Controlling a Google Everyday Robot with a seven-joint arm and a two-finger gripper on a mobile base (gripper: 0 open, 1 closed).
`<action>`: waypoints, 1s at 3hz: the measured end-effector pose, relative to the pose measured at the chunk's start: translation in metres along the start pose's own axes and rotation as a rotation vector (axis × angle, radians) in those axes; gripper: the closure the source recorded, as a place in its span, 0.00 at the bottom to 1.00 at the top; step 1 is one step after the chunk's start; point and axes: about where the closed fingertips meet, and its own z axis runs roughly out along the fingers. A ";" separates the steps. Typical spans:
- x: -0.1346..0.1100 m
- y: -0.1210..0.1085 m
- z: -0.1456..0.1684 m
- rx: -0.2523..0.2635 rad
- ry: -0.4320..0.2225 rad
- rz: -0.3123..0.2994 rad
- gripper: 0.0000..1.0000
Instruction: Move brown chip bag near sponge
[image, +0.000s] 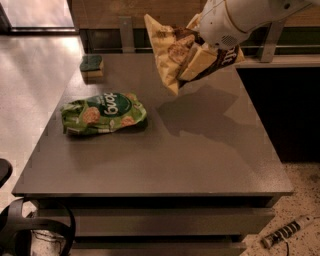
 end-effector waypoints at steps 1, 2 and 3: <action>0.000 0.000 0.000 0.000 0.000 0.000 1.00; -0.002 -0.026 0.043 0.003 -0.069 -0.050 1.00; -0.012 -0.055 0.091 0.008 -0.137 -0.100 1.00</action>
Offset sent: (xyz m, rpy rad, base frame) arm 0.0736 0.0361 -0.0230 0.0658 -0.0496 0.1239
